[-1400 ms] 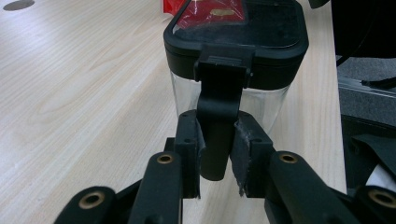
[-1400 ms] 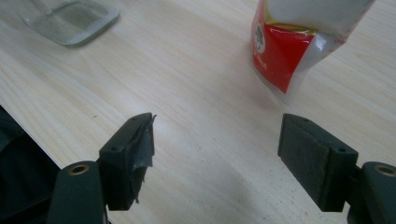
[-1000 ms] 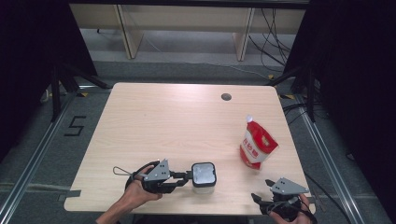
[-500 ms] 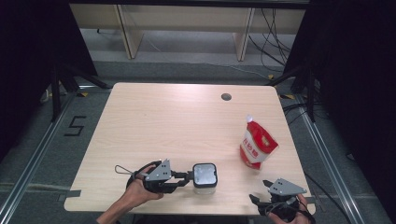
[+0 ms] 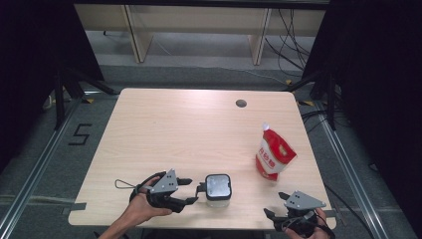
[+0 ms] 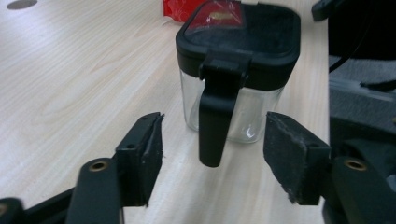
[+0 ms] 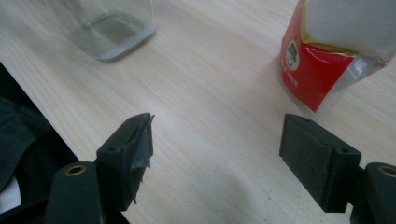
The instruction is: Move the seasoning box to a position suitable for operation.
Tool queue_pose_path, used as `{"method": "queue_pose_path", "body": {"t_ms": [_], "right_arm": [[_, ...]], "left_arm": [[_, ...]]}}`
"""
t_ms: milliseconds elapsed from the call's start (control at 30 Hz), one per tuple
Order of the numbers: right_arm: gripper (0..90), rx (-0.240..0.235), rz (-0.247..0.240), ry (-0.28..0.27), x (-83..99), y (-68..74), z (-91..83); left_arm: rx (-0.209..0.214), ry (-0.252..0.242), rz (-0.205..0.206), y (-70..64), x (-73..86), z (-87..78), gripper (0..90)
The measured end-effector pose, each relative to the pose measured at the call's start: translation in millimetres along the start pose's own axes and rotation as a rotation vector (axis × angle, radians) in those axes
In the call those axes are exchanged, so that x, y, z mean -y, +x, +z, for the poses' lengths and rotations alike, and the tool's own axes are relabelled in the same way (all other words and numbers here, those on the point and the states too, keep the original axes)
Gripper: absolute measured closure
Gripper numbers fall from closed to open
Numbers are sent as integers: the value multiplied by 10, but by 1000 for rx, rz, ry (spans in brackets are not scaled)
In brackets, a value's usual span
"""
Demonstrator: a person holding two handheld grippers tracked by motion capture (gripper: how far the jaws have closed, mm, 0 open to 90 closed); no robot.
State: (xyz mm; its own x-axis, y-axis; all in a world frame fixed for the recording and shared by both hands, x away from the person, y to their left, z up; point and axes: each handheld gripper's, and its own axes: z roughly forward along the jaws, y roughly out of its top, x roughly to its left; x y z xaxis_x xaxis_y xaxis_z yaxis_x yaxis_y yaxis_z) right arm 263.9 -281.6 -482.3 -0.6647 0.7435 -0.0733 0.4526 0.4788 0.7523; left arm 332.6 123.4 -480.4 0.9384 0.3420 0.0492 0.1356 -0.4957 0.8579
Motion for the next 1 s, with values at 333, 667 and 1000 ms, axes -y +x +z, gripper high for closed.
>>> {"method": "queue_pose_path", "body": {"t_ms": [333,667,1000], "right_arm": [[267,-9,-8,5,-3,24,17],[263,-6,-8,24,23,-3,19],[260,-15,11,37,24,26,20]], "left_arm": [[-17,-42,-176,-147,-198,-106,300],[-2,-116,-277,-117,-361,-107,308],[-10,-106,-201,-130,-368,-89,519]]}}
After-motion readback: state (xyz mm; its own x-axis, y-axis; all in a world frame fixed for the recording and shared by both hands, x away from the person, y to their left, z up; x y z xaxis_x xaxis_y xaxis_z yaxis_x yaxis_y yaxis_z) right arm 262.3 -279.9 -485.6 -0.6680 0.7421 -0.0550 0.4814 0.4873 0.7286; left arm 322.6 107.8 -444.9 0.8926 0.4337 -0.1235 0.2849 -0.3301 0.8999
